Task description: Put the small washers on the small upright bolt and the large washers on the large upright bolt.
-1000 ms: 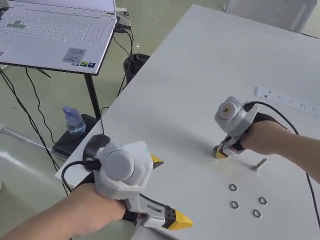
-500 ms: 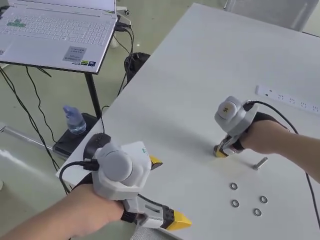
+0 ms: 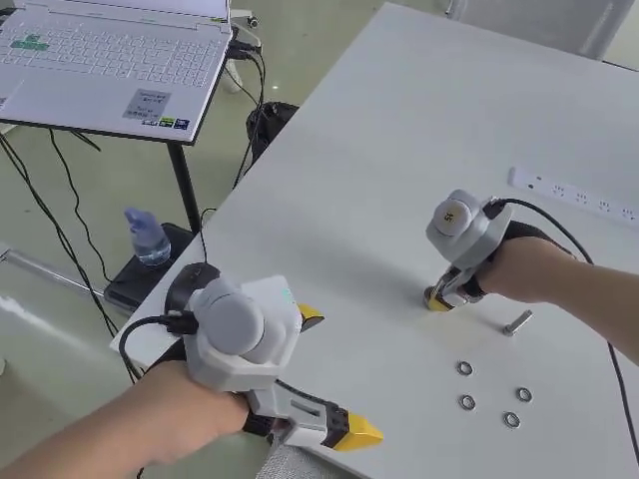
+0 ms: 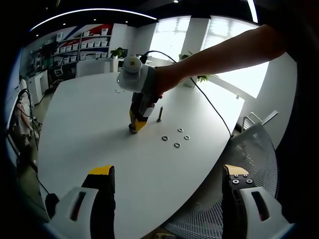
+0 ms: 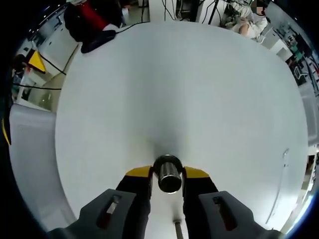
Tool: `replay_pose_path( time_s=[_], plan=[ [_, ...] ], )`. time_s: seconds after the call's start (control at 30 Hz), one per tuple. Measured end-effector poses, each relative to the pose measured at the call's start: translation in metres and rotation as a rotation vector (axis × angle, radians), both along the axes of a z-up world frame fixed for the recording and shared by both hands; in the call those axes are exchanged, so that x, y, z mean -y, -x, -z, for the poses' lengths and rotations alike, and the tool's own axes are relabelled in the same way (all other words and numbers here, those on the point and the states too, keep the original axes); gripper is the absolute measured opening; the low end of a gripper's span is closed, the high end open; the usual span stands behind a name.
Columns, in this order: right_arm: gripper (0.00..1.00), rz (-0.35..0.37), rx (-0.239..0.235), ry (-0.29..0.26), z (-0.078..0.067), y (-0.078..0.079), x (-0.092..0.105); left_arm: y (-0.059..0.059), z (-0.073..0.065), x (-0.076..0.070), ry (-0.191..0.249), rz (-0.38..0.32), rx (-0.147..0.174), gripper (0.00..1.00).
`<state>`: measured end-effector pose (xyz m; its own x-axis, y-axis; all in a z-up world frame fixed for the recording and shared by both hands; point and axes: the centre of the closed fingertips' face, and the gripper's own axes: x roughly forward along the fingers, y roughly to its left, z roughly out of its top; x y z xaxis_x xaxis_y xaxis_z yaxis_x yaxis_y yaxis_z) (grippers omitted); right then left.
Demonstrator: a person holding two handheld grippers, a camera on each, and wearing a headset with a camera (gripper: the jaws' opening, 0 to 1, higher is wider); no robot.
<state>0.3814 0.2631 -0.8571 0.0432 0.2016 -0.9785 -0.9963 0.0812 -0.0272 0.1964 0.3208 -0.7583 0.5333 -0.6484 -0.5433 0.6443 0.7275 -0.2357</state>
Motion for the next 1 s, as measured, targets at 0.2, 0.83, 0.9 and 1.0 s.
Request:
replay_pose_path(
  time_s=[0.2, 0.83, 0.9, 1.0],
  plan=[
    [0.24, -0.016, -0.001, 0.0, 0.0, 0.0, -0.001, -0.004, 0.001, -0.006, -0.065, 0.0, 0.05, 0.9],
    [0.37, -0.018, -0.016, -0.029, -0.007, 0.002, 0.0, -0.004, 0.0, -0.004, -0.028, -0.014, 0.032, 0.91],
    [0.38, -0.018, -0.014, -0.034, -0.009, 0.002, -0.001, -0.004, 0.0, -0.004, -0.028, -0.014, 0.034, 0.91],
    [0.38, -0.019, -0.013, -0.043, -0.012, 0.003, -0.003, -0.004, -0.001, -0.002, -0.025, -0.016, 0.033, 0.91]
  ],
)
